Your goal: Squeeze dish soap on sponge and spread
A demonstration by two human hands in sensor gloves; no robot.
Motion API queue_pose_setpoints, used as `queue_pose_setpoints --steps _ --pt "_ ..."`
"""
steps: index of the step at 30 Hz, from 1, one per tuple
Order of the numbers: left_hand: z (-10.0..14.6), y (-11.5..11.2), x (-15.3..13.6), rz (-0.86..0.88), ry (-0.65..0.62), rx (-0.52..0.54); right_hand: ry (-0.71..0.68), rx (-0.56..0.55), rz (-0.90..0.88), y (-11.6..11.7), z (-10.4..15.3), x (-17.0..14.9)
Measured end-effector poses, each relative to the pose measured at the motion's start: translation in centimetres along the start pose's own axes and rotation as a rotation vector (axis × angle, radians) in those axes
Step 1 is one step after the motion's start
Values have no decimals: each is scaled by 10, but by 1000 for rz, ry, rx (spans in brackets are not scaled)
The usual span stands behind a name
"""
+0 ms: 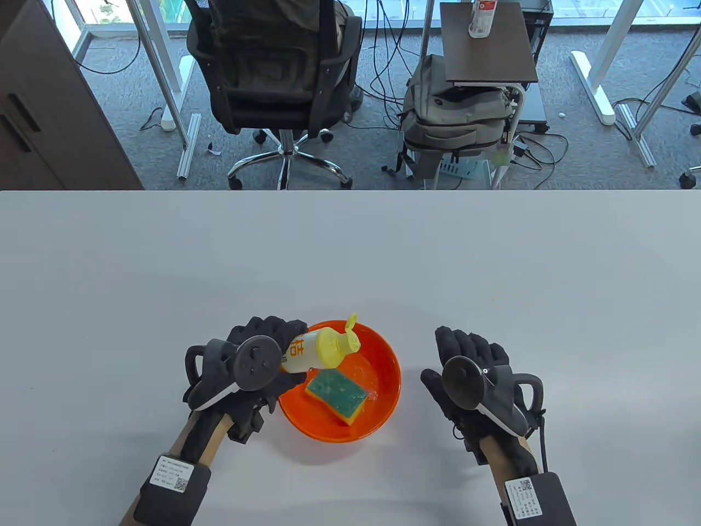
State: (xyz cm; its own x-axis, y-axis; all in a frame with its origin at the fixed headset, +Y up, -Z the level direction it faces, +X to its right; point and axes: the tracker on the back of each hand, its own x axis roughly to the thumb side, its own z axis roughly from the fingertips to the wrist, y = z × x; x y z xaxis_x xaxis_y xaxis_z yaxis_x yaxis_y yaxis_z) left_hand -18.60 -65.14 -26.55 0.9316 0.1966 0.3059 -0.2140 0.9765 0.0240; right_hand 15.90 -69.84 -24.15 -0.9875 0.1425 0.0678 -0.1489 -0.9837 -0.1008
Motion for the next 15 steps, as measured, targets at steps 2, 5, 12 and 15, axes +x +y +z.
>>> queue_pose_setpoints --steps 2,5,12,15 --pt "0 1 -6 59 -1 -7 -12 -32 -67 -3 1 3" --pt "1 2 -16 157 -2 -23 -35 -77 -176 -9 5 10" --pt "3 5 -34 292 10 -30 -83 -149 -358 -26 8 31" --pt "8 10 -35 281 11 -13 -118 -185 -464 -47 3 49"
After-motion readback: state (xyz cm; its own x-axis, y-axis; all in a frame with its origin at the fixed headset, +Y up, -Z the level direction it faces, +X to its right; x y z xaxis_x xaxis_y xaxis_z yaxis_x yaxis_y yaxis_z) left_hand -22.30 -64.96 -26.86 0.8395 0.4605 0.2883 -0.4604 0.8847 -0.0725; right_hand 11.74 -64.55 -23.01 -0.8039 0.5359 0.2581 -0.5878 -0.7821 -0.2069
